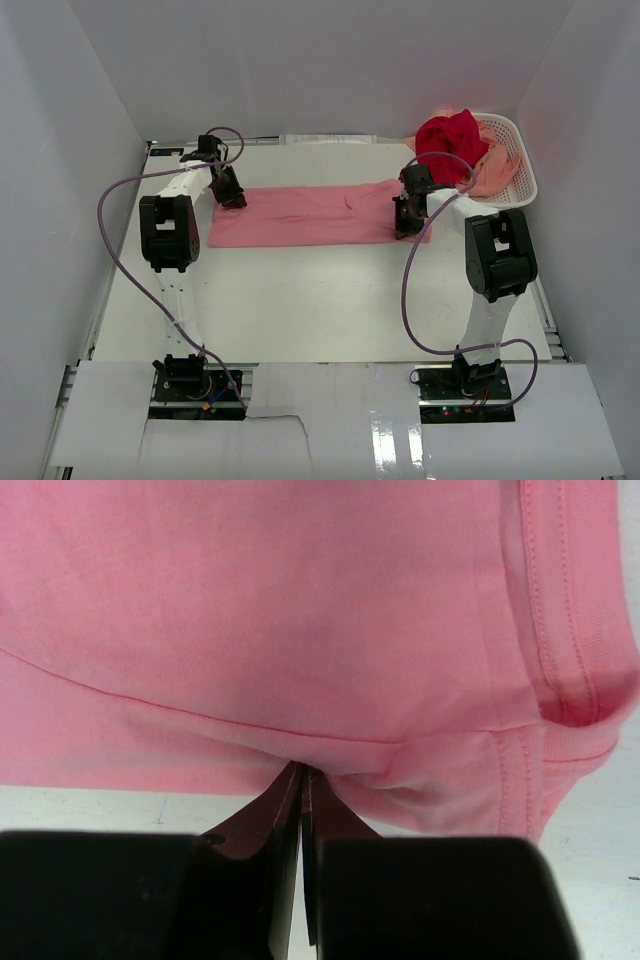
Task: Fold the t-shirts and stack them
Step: Rotate the tshirt 90 degrees
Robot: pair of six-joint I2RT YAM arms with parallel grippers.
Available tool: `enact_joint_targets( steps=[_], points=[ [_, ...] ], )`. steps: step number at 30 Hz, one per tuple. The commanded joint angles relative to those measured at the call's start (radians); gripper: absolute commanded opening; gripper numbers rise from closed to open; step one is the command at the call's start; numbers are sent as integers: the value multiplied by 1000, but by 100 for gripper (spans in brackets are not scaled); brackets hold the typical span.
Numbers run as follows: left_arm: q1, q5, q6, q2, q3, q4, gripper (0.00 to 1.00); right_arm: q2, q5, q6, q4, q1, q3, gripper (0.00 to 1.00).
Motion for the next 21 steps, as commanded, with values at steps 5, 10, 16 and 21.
enact_joint_targets(
  steps=[5,10,16,21],
  points=[
    [9,-18,-11,-12,-34,6,29,35,15,-6,-26,-11,29,8],
    [24,-20,-10,-1,-51,6,17,41,20,-6,-26,-11,29,8],
    [61,-34,-23,-36,-156,0,18,102,11,-6,-32,-14,81,8],
    [63,-66,-34,-145,-391,38,21,212,-8,-7,-45,-22,199,8]
  ],
)
